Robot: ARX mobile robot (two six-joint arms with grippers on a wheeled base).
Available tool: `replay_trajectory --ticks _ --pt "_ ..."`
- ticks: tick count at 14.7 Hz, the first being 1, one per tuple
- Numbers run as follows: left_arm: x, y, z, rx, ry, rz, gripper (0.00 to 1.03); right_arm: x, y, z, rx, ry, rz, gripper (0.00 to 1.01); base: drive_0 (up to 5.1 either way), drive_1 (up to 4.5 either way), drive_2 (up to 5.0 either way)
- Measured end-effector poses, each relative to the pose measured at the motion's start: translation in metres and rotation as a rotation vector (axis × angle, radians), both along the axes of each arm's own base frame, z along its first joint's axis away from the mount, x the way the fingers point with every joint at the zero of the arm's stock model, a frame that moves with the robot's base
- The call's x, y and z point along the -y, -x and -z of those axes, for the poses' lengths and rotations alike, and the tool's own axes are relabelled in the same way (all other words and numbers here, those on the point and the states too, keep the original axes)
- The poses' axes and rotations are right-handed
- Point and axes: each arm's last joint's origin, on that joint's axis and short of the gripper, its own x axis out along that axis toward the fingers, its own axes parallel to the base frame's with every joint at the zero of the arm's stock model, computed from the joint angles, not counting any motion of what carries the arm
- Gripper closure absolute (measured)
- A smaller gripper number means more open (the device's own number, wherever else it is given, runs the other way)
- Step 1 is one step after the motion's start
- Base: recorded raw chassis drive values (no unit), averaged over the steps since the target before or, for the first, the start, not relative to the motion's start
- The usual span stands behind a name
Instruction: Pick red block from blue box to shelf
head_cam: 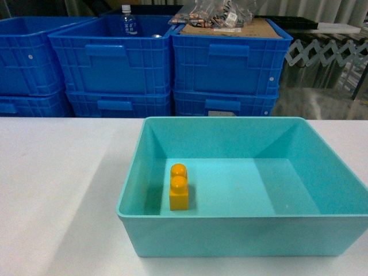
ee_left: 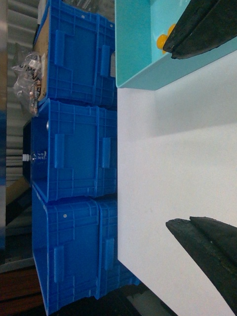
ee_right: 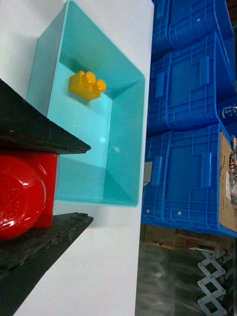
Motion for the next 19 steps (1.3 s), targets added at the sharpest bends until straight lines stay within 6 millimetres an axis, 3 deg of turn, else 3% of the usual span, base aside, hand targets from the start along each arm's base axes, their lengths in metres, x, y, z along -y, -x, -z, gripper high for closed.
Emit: replay_trajectory --ticks 19 --pt "0.0 0.0 0.0 0.0 0.0 0.0 0.05 0.0 -0.0005 0.0007 -0.006 -0.001 0.0 0.72 -0.5 -0.45 -0.5"
